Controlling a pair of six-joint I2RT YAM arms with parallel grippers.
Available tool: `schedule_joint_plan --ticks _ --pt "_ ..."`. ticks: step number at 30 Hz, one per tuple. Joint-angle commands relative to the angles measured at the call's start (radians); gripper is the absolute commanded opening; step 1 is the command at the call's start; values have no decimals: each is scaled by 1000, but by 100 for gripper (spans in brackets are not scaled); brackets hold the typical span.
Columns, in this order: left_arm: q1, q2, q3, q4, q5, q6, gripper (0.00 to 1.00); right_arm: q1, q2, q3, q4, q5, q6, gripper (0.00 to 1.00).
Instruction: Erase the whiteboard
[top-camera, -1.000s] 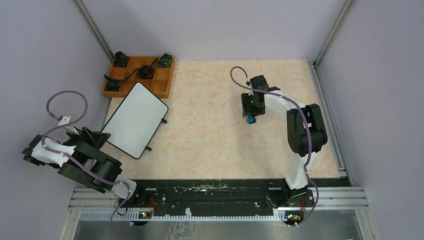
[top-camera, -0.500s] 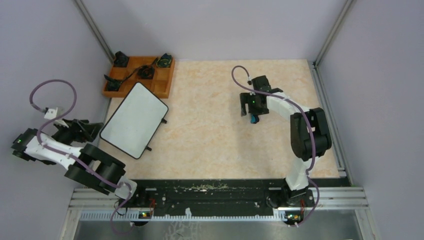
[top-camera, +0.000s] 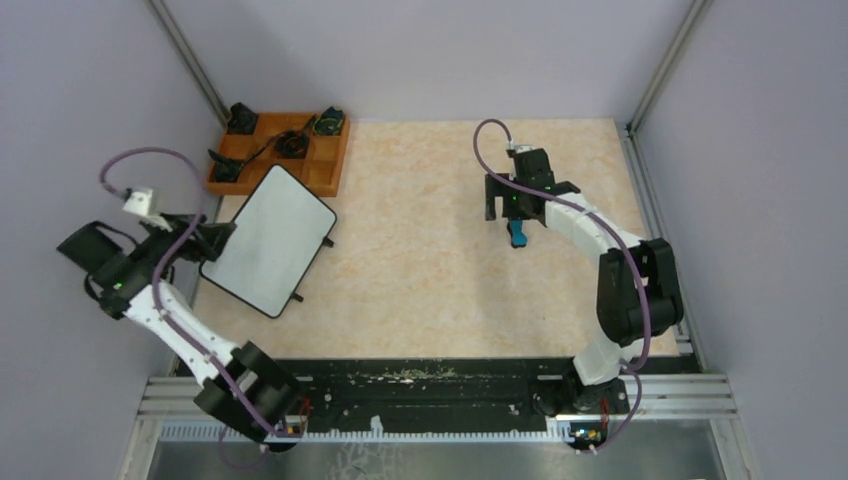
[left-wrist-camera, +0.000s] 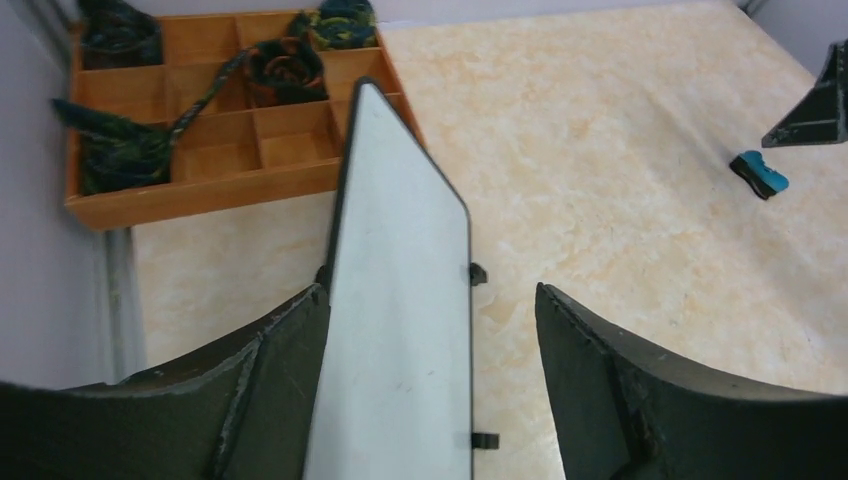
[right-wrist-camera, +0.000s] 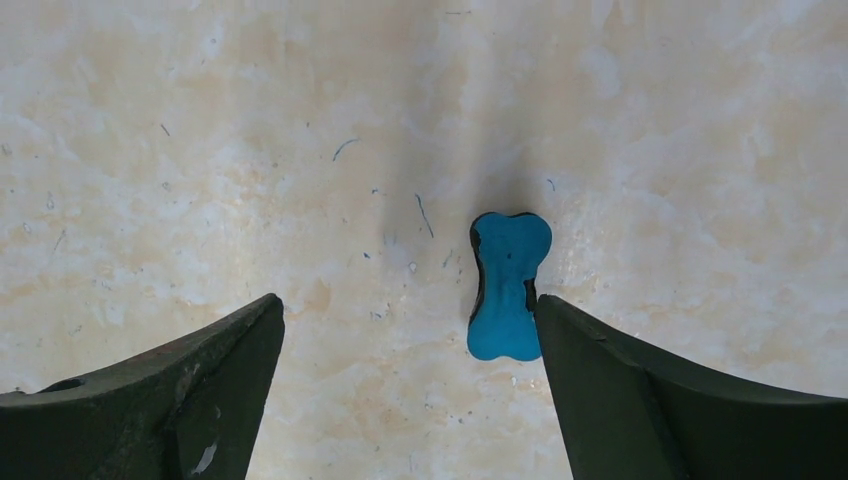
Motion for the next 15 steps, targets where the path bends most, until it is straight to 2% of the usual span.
schedule_joint_plan --ticks 1,7,15 --pt "-272 -102 -102 532 -357 -483 79 7 -64 -23 48 53 31 95" --pt "-613 60 -35 535 -596 -574 75 7 -107 -68 49 131 27 96" --pt "-1074 145 -109 631 -1000 -458 73 3 -204 -189 133 232 33 97"
